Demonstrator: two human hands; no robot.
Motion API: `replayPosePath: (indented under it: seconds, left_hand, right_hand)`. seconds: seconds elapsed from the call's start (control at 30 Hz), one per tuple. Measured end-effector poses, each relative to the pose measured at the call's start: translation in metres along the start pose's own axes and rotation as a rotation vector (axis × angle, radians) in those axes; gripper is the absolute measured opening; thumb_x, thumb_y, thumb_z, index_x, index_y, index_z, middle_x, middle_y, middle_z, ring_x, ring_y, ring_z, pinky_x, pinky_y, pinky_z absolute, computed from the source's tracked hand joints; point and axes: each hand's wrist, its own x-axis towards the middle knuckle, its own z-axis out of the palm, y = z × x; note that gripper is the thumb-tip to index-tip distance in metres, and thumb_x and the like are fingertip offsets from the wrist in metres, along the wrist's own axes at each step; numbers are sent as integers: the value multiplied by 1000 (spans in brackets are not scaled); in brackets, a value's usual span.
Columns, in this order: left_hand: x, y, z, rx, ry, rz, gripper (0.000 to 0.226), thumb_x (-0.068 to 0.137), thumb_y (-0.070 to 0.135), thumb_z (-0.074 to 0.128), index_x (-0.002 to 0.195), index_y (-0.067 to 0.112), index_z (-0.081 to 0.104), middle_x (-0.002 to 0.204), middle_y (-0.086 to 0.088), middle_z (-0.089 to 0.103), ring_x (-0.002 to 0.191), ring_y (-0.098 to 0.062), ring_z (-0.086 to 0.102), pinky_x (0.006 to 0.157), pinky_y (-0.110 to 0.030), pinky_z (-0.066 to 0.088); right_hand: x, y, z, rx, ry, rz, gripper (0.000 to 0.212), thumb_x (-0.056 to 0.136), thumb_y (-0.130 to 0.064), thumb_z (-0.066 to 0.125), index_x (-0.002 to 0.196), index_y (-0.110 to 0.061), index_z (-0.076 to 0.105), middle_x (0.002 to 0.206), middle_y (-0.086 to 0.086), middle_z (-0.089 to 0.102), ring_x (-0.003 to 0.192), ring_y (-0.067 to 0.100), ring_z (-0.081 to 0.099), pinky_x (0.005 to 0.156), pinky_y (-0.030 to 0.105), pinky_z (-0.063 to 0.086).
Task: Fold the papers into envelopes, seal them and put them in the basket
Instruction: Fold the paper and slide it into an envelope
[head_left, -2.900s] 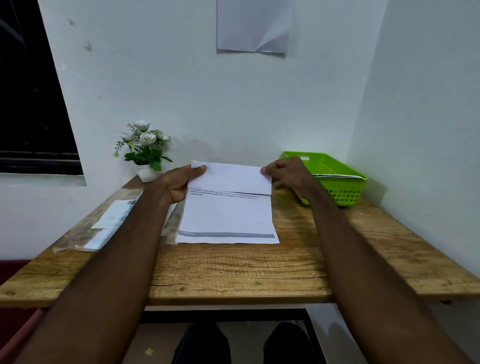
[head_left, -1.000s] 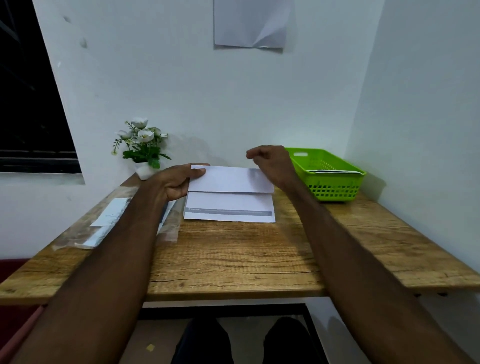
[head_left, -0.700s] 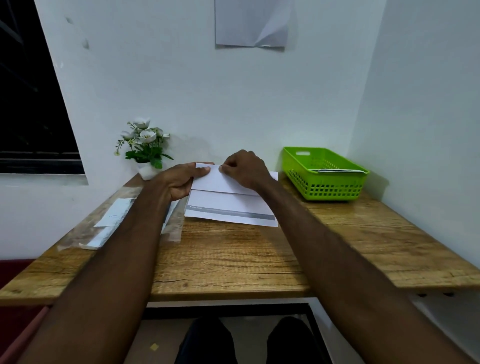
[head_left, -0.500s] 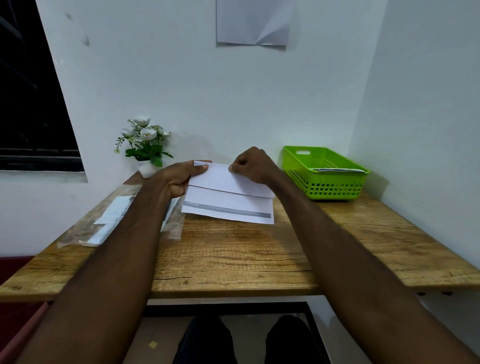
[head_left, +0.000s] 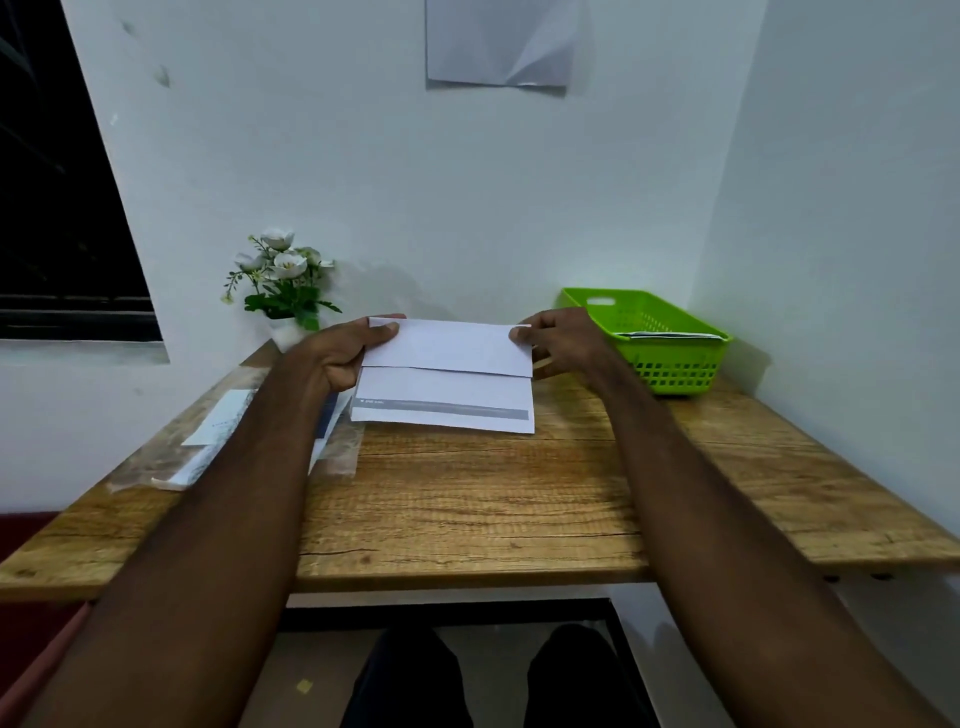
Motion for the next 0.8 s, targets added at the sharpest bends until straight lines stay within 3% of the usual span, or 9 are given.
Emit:
replayPosePath:
  seconds: [0.17, 0.33, 0.5, 0.8]
  left_hand:
    - [-1, -1, 4, -36, -24, -5, 15, 105, 13, 53, 111, 15, 67, 88, -8, 80, 75, -20, 78, 58, -35, 63]
    - [-3, 0, 1, -11, -109, -83, 19, 102, 15, 59, 117, 9, 67, 105, -14, 78, 90, -25, 78, 67, -39, 64]
    - [-11, -1, 2, 120, -217, -233, 43, 86, 11, 70, 128, 3, 63, 123, -21, 72, 99, -30, 76, 79, -45, 64]
    - [-10, -1, 0, 154, -171, -247, 38, 95, 5, 63, 133, 0, 60, 123, -21, 70, 88, -26, 78, 69, -40, 65]
  right_hand:
    - [4, 3, 2, 127, -87, 80, 29, 87, -15, 78, 114, -5, 75, 108, 11, 78, 91, 22, 76, 69, 35, 62]
    - [7, 6, 3, 192, -68, 98, 28, 90, -12, 76, 117, -6, 74, 108, 10, 78, 90, 21, 76, 72, 36, 63]
    - [7, 9, 1, 217, -13, 98, 19, 92, -10, 74, 111, -7, 74, 106, 11, 78, 81, 18, 76, 64, 32, 62]
    - [7, 7, -1, 236, -24, 69, 25, 93, -12, 72, 119, -8, 73, 113, 11, 77, 104, 28, 74, 81, 41, 63]
